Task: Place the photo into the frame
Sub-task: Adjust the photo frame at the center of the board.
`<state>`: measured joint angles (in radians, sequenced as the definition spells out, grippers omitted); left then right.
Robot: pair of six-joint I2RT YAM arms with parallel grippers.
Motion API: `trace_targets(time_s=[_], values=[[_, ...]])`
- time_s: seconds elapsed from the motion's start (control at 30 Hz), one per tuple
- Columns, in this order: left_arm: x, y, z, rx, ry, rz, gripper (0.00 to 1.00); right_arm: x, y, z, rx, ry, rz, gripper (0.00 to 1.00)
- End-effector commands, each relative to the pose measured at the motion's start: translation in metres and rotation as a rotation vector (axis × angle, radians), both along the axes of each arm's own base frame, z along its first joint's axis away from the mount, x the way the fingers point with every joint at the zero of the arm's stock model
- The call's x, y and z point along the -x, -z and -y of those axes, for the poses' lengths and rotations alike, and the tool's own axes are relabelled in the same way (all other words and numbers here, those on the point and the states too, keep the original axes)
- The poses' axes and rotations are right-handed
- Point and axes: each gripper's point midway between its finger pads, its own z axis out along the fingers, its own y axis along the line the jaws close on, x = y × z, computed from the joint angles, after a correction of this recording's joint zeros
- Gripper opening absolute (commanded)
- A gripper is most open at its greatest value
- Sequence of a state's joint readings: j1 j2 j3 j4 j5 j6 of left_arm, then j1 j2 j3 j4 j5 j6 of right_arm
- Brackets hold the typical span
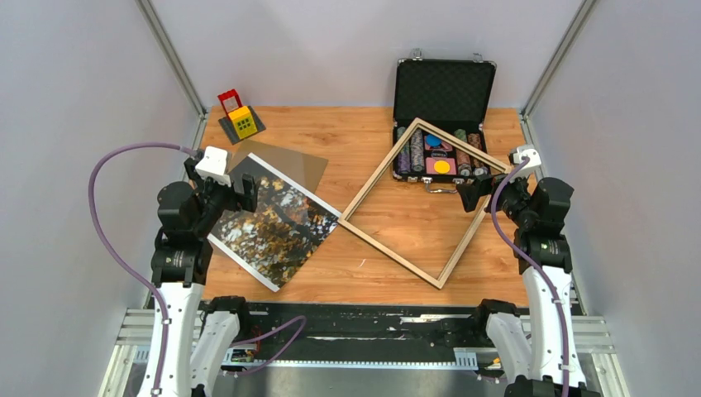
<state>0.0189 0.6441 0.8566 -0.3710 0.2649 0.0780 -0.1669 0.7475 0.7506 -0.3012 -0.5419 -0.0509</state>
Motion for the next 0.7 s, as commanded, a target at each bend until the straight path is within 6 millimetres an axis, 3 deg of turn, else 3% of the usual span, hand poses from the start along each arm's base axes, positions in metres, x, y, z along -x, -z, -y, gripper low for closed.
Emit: trace_targets(time_s=[0.0,0.4,0.67], values=[[0.000,-0.001,-0.005,-0.023,-0.014,0.015,1.00,-0.001,-0.005,0.001,0.014,-0.007,0.028,1.00],[0.001,0.000,-0.005,-0.029,-0.012,0.010,1.00,0.002,-0.009,-0.004,0.009,-0.032,0.038,1.00],[0.015,-0.015,-0.003,-0.039,-0.003,0.050,1.00,0.011,-0.018,-0.009,0.009,-0.055,0.072,1.00]])
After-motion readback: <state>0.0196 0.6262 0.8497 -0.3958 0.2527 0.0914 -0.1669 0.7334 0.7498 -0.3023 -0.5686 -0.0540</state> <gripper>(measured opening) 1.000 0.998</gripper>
